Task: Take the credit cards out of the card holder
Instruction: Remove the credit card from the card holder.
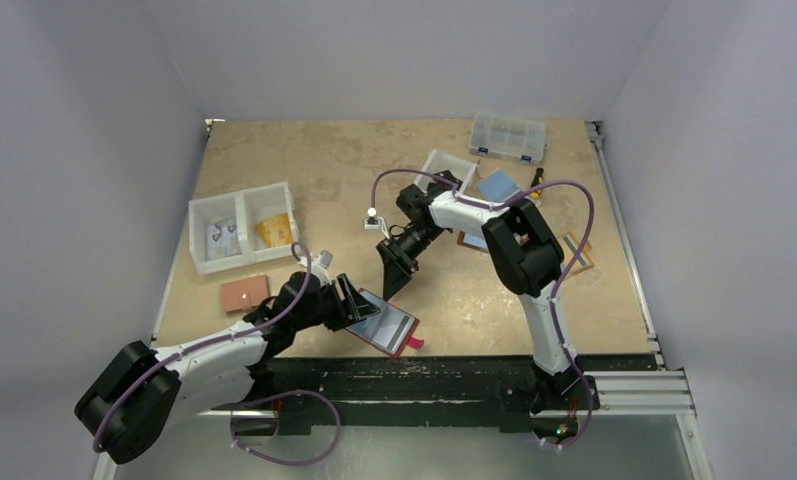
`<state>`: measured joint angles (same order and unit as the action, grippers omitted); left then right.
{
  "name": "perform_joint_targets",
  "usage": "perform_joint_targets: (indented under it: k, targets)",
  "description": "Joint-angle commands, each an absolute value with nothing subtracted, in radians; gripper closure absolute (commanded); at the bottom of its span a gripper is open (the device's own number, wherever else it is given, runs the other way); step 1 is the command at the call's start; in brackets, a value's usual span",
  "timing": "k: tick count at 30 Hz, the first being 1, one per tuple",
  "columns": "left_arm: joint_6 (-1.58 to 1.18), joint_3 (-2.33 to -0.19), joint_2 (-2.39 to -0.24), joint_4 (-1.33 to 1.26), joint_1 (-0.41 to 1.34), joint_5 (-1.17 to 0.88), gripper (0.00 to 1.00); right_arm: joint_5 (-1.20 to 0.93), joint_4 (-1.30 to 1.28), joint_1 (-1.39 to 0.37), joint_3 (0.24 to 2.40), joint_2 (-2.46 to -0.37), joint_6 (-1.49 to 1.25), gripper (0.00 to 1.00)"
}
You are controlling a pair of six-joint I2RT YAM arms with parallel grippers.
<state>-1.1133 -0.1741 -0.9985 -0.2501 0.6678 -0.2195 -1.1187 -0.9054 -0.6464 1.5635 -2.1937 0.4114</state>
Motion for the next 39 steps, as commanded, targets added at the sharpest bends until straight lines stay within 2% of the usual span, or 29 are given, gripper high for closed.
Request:
perform_joint_targets:
  k: [1,20,23,25,27,28,29,35,39]
  targets:
    - [-1.072,-0.216,-1.003,-0.239,0.661,-0.24,0.45,-1.137,-0.935,-0.638,1.593,-2.134,0.462,0.35]
    - [-1.043,-0.227,-0.968,-0.198,0.647,-0.238,0.47,-1.14,-0.931,-0.633,1.542,-2.076,0.494,0.35]
    - [-1.047,-0.228,-1.007,-0.209,0.646,-0.247,0.53,-1.14,-0.93,-0.634,1.533,-2.07,0.496,0.35]
    - [-1.047,-0.232,-1.032,-0.219,0.647,-0.251,0.63,-1.135,-0.93,-0.634,1.524,-2.062,0.501,0.35]
    - [-1.047,-0.24,-1.049,-0.214,0.646,-0.247,0.91,-1.124,-0.93,-0.634,1.514,-2.044,0.508,0.35]
    - [-1.045,-0.246,-1.054,-0.208,0.645,-0.245,0.97,-1.117,-0.931,-0.633,1.509,-2.037,0.518,0.35]
    - [-1.044,-0.25,-1.056,-0.21,0.646,-0.246,1.0,-1.114,-0.934,-0.633,1.505,-2.023,0.525,0.35]
    - [-1.156,-0.231,-0.965,-0.301,0.642,-0.197,1.0,-1.122,-0.923,-0.634,1.458,-1.914,0.55,0.37]
    - [-1.243,-0.185,-0.911,-0.453,0.642,-0.141,1.0,-1.155,-0.793,-0.63,1.39,-1.842,0.387,0.39]
